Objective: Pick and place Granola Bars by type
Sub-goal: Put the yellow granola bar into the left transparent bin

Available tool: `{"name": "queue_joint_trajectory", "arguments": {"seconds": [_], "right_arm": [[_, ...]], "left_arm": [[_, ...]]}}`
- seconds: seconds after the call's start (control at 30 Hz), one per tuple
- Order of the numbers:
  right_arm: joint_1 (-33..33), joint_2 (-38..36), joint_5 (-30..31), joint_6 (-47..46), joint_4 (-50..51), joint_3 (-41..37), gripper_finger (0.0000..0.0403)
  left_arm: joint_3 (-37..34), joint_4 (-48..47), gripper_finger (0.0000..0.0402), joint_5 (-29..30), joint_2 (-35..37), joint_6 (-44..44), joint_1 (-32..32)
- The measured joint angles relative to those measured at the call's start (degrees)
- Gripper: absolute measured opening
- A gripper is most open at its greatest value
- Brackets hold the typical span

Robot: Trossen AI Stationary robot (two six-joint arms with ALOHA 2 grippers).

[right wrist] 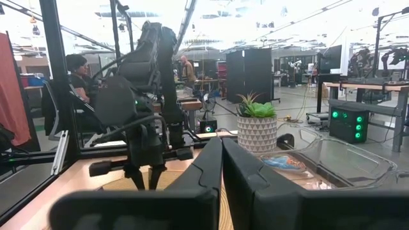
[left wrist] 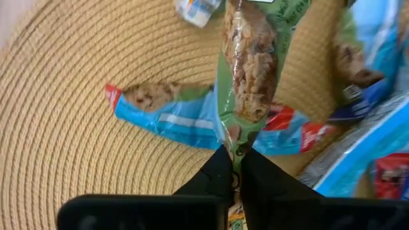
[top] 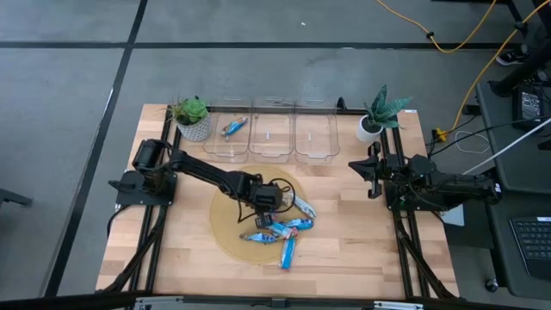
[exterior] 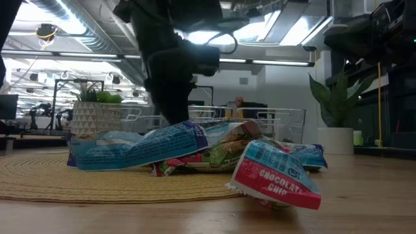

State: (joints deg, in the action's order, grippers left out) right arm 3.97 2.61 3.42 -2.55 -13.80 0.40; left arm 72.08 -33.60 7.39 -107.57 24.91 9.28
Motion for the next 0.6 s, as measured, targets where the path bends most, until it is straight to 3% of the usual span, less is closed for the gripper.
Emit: {"name": "queue_joint_trajectory", "arguments": {"seconds": [0.3, 0.6], "right_arm": [[0.0, 0.0, 0.0, 0.0, 0.0, 0.0, 0.0016], [0.0, 0.0, 0.0, 0.0, 0.0, 0.0, 0.0016]], "left_arm": [[8.5, -4.2, 0.0011, 0.2, 0.0, -3.3, 0.0], [24.8, -16.0, 0.0009, 1.0, 0.0, -9.5, -0.7]]}}
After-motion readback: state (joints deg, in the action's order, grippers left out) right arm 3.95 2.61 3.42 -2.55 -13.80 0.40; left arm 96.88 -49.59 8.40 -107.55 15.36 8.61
